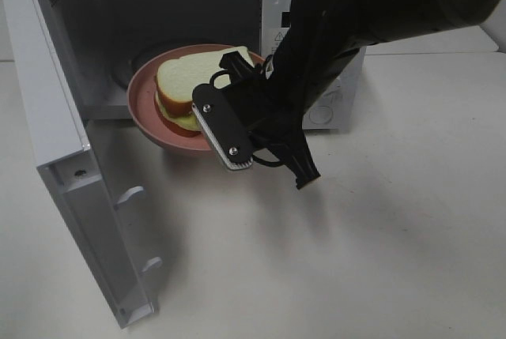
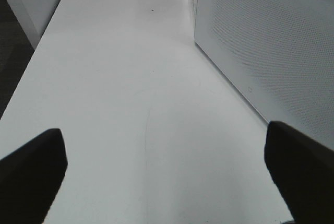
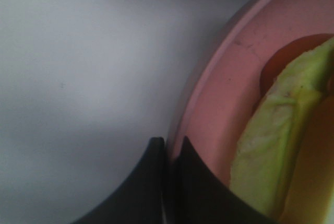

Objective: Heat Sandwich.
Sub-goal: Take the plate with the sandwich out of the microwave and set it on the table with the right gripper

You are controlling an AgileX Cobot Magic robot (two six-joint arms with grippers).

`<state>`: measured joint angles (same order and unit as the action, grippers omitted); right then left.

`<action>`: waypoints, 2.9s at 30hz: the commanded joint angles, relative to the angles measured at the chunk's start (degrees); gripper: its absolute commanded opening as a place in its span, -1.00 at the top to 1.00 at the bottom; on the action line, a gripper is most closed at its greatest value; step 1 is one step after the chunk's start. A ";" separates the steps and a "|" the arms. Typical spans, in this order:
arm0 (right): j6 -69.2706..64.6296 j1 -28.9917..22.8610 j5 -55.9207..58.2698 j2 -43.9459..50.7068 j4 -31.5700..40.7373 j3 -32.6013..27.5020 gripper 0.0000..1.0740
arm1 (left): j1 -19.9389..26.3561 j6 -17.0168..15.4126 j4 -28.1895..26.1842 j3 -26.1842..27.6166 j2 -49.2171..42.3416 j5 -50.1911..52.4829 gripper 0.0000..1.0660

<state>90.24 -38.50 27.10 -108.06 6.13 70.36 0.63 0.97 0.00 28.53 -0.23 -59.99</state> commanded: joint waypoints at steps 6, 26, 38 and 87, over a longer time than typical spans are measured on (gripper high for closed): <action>0.63 -0.74 -1.32 5.56 0.80 -6.30 1.00 | 0.06 0.00 0.00 -0.23 -1.15 0.57 -0.83; -6.02 -0.92 1.38 23.55 -2.52 -24.75 1.00 | 0.06 0.00 0.00 -0.23 -1.15 0.57 -0.83; -26.07 -0.92 4.18 33.58 -15.13 -32.89 1.00 | 0.06 0.00 0.00 -0.23 -1.15 0.57 -0.83; -110.87 -0.86 22.98 35.29 -34.55 -33.86 0.99 | 0.06 0.00 0.00 -0.23 -1.15 0.57 -0.83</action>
<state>-19.71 -39.25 49.68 -73.40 -26.64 36.61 0.63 0.97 0.00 28.53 -0.23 -59.99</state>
